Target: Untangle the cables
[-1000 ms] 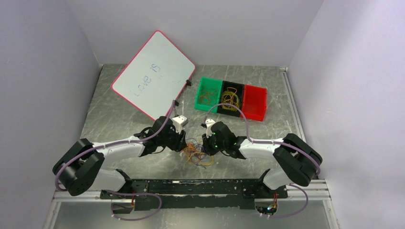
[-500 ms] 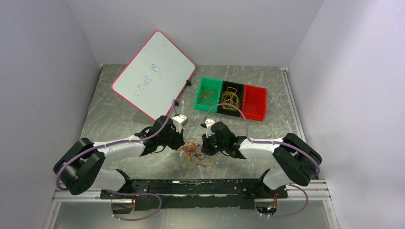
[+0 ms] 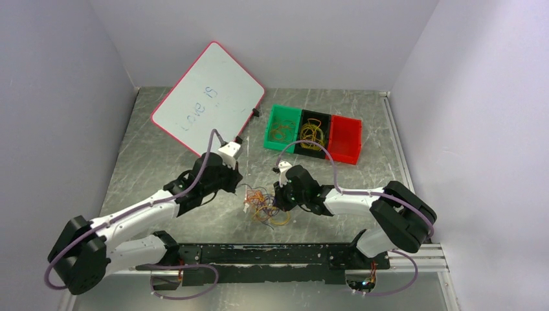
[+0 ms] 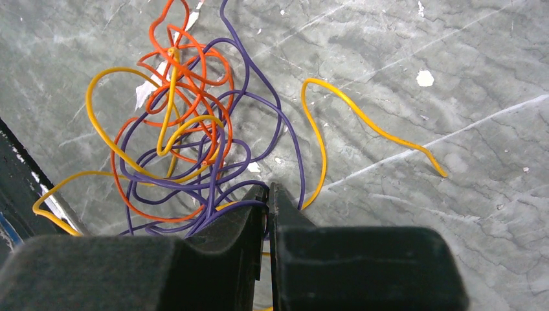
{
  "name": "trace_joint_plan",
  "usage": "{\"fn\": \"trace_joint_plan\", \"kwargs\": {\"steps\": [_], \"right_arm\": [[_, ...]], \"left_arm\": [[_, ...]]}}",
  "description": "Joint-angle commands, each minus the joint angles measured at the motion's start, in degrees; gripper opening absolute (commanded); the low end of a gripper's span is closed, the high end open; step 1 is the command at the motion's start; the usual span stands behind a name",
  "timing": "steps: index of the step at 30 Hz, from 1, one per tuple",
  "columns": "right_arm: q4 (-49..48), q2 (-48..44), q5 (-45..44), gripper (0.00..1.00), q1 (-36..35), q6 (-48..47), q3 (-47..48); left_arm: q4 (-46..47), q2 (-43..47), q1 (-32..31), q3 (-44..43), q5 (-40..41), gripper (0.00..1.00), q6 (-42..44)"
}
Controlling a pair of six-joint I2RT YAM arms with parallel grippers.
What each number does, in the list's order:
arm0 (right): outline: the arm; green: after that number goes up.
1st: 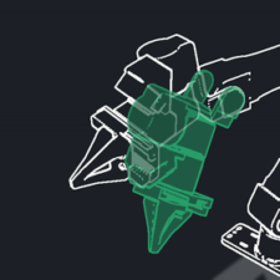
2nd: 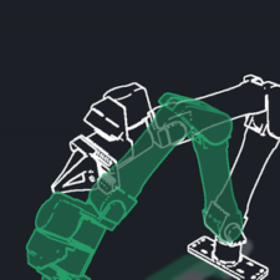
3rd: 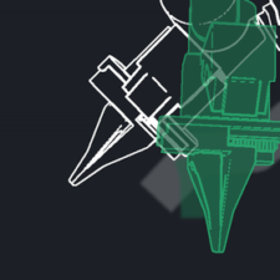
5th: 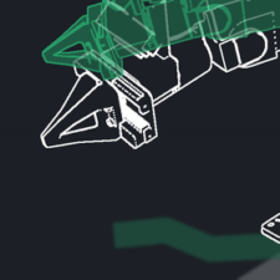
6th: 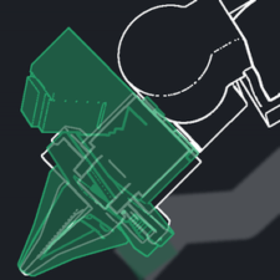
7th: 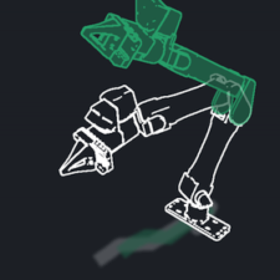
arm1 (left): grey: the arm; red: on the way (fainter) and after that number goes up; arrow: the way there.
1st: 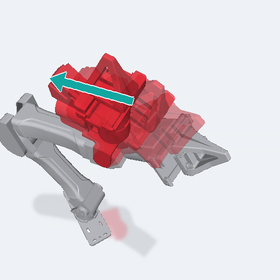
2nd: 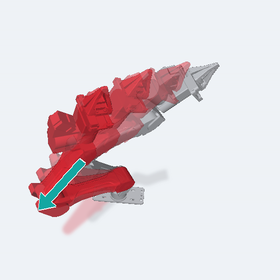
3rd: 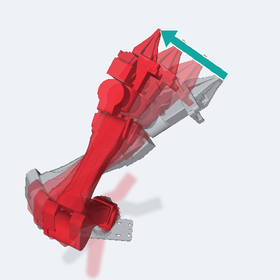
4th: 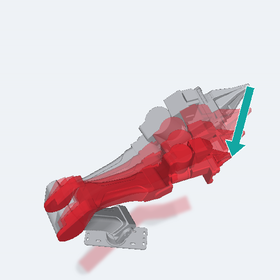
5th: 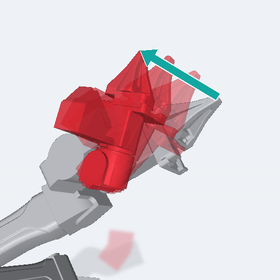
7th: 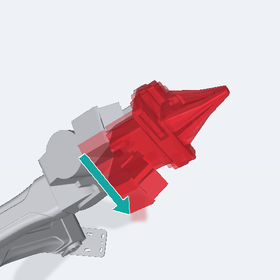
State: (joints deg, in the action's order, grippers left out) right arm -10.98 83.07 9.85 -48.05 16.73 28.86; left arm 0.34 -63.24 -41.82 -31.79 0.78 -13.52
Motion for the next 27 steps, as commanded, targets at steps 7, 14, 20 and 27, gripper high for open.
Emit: {"fn": "trace_joint_plan", "kwargs": {"steps": [7, 14, 20, 27], "right_arm": [[1.54, -0.95, -0.75, 0.10, 0.34, -0.08, -0.03], [2.02, -1.45, -0.87, 0.11, 0.39, -0.18, -0.16], [2.19, -1.59, -0.53, 0.12, 0.38, -0.12, -0.26], [1.78, -0.94, 0.09, 0.12, 0.34, 0.12, -0.12]], "left_arm": [[-7.64, 9.51, 1.37, -3.81, 9.03, 0.07, -0.71], [-4.95, 2.00, 1.60, -2.31, -2.99, 0.27, -1.26], [2.09, -5.04, 1.58, -0.06, -8.71, 0.38, -0.31], [4.42, -10.68, 1.65, -0.90, -8.11, 0.48, 2.42]]}}
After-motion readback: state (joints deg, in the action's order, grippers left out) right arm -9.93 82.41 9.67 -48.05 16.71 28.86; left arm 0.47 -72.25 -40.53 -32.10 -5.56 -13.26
